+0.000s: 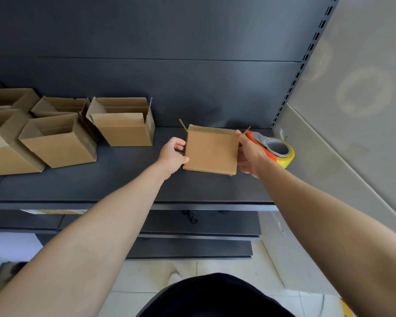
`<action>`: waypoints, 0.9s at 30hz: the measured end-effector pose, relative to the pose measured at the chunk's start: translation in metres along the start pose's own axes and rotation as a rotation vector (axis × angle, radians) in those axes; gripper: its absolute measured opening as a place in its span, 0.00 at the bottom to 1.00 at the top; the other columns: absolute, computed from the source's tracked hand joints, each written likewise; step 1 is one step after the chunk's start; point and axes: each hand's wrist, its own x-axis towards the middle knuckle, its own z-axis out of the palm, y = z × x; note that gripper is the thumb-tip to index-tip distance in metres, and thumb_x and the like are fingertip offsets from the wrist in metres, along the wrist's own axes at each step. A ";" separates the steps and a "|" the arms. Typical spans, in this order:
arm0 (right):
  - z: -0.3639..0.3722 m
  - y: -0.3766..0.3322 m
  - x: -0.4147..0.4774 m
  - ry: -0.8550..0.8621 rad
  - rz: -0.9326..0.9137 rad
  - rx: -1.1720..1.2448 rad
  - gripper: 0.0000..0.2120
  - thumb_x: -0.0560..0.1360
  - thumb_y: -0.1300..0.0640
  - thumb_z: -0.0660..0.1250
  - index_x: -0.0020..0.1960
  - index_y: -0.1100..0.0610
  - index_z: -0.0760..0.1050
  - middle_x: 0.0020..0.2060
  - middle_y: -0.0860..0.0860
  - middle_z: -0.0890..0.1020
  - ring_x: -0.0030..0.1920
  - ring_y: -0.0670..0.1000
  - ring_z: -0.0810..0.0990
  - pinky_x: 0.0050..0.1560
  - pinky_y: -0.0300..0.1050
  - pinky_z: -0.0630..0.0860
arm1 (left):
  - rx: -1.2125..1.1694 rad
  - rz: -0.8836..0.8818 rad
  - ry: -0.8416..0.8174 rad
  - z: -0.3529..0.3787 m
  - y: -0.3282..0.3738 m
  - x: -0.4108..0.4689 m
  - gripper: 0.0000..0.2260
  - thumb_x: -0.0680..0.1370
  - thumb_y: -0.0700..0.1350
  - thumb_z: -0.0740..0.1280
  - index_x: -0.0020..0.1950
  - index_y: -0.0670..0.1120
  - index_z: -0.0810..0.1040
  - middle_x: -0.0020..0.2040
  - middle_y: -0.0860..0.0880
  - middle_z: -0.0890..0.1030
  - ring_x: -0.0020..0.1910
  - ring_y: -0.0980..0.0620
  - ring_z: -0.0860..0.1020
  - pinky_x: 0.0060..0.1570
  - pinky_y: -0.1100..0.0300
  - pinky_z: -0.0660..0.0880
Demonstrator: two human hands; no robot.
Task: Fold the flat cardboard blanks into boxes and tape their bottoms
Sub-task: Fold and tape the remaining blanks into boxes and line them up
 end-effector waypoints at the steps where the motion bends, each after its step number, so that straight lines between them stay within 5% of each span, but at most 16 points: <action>1: -0.001 -0.002 0.002 0.019 0.018 -0.046 0.38 0.69 0.30 0.63 0.67 0.57 0.69 0.61 0.54 0.78 0.59 0.59 0.77 0.57 0.56 0.73 | 0.037 0.016 -0.015 -0.001 0.000 0.000 0.17 0.72 0.29 0.68 0.57 0.44 0.71 0.52 0.47 0.74 0.52 0.49 0.75 0.42 0.62 0.74; 5: -0.001 -0.007 0.004 0.072 0.042 -0.091 0.39 0.71 0.29 0.59 0.67 0.60 0.69 0.60 0.57 0.77 0.60 0.62 0.75 0.57 0.57 0.72 | 0.176 0.075 -0.051 -0.001 -0.002 -0.001 0.12 0.71 0.30 0.68 0.48 0.44 0.72 0.54 0.47 0.71 0.51 0.49 0.73 0.43 0.62 0.71; 9: 0.000 -0.002 0.007 0.081 -0.024 -0.071 0.10 0.77 0.60 0.63 0.58 0.58 0.71 0.61 0.56 0.77 0.61 0.59 0.75 0.59 0.54 0.71 | 0.030 -0.033 0.037 0.005 0.001 -0.002 0.16 0.73 0.45 0.71 0.54 0.45 0.67 0.53 0.47 0.73 0.52 0.48 0.74 0.51 0.55 0.75; 11: -0.001 0.000 0.004 0.032 -0.039 -0.055 0.09 0.75 0.64 0.62 0.55 0.56 0.70 0.60 0.56 0.77 0.60 0.58 0.75 0.61 0.54 0.71 | -0.116 -0.159 0.031 0.006 0.008 -0.004 0.27 0.70 0.61 0.70 0.59 0.48 0.64 0.57 0.47 0.73 0.55 0.46 0.75 0.55 0.48 0.75; 13: -0.002 -0.001 0.001 -0.039 -0.023 -0.068 0.14 0.76 0.56 0.63 0.60 0.58 0.70 0.60 0.56 0.77 0.60 0.58 0.75 0.60 0.54 0.70 | -0.224 -0.243 0.018 0.004 0.017 -0.005 0.31 0.69 0.70 0.65 0.60 0.48 0.66 0.58 0.46 0.75 0.54 0.45 0.77 0.52 0.47 0.77; 17: -0.006 -0.011 0.002 -0.082 0.078 -0.128 0.43 0.74 0.31 0.57 0.69 0.68 0.66 0.64 0.61 0.74 0.67 0.62 0.71 0.68 0.57 0.67 | -0.401 -0.380 0.056 0.000 0.031 0.000 0.42 0.63 0.77 0.61 0.62 0.46 0.72 0.56 0.46 0.78 0.51 0.45 0.78 0.45 0.49 0.78; 22: 0.001 -0.006 0.004 0.022 0.078 -0.081 0.31 0.79 0.42 0.52 0.61 0.69 0.72 0.54 0.62 0.80 0.50 0.60 0.79 0.53 0.52 0.75 | -0.413 -0.434 0.190 0.006 0.025 0.009 0.47 0.56 0.78 0.63 0.65 0.48 0.71 0.59 0.45 0.78 0.55 0.42 0.78 0.57 0.42 0.74; 27: 0.005 -0.011 0.002 0.032 0.062 0.027 0.39 0.72 0.28 0.56 0.60 0.63 0.71 0.53 0.60 0.80 0.53 0.61 0.80 0.57 0.57 0.77 | -0.365 -0.364 0.262 0.006 0.036 -0.002 0.29 0.73 0.67 0.63 0.60 0.44 0.71 0.55 0.47 0.76 0.52 0.46 0.76 0.56 0.51 0.74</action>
